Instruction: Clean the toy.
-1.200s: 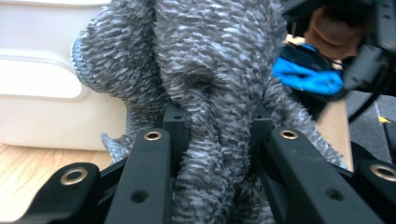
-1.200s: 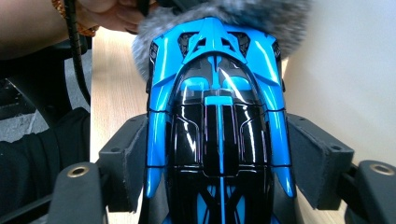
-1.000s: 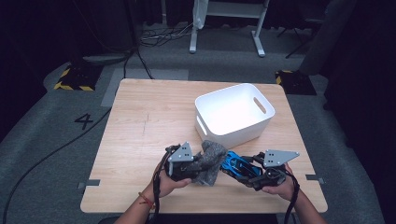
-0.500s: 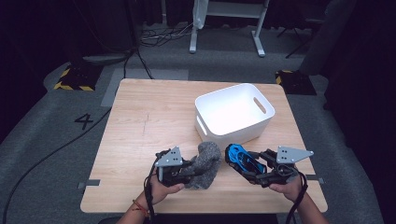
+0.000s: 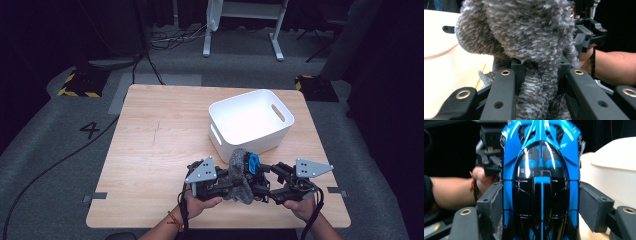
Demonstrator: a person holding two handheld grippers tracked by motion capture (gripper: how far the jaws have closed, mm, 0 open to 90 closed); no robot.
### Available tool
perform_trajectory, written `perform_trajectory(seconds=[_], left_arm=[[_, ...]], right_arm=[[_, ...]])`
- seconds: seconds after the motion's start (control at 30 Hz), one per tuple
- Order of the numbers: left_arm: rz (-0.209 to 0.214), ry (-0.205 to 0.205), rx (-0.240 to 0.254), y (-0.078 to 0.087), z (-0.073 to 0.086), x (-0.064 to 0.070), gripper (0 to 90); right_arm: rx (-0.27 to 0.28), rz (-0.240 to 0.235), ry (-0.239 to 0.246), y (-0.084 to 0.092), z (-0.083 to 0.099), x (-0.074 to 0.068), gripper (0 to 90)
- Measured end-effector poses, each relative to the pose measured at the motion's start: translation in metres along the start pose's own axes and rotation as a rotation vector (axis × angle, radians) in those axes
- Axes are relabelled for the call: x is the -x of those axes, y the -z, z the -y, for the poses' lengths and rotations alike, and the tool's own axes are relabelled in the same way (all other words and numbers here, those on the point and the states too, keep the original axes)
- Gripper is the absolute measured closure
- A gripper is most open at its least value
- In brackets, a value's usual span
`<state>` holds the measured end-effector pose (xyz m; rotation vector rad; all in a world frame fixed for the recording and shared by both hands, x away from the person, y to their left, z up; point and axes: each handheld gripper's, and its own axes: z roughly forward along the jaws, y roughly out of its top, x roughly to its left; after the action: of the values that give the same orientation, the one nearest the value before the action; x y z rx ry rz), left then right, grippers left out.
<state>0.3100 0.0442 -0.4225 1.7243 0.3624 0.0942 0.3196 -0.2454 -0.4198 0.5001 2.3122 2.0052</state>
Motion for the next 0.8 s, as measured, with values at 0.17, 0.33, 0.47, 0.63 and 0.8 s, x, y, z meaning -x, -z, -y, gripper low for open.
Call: perform_trajectory(seconds=[0.17,0.33,0.47,0.63,0.8], left_arm=[[0.032,-0.022,-0.063,-0.003,0.004,-0.001,70.3],[0.045,-0.053,-0.123,-0.008,0.008,-0.002,70.5],[0.048,-0.047,-0.138,-0.01,0.009,-0.005,70.7],[0.062,-0.051,-0.148,-0.011,0.009,-0.007,71.0],[0.043,-0.08,-0.173,-0.007,0.009,-0.006,70.8]], right_arm=[[-0.102,-0.021,0.003,-0.004,0.004,0.003,27.4],[-0.228,-0.038,0.02,-0.013,0.011,0.005,27.1],[-0.269,-0.037,0.016,-0.019,0.016,0.008,26.9],[-0.28,-0.018,0.039,-0.025,0.022,0.007,26.9],[-0.278,-0.015,0.046,-0.028,0.026,0.006,27.1]])
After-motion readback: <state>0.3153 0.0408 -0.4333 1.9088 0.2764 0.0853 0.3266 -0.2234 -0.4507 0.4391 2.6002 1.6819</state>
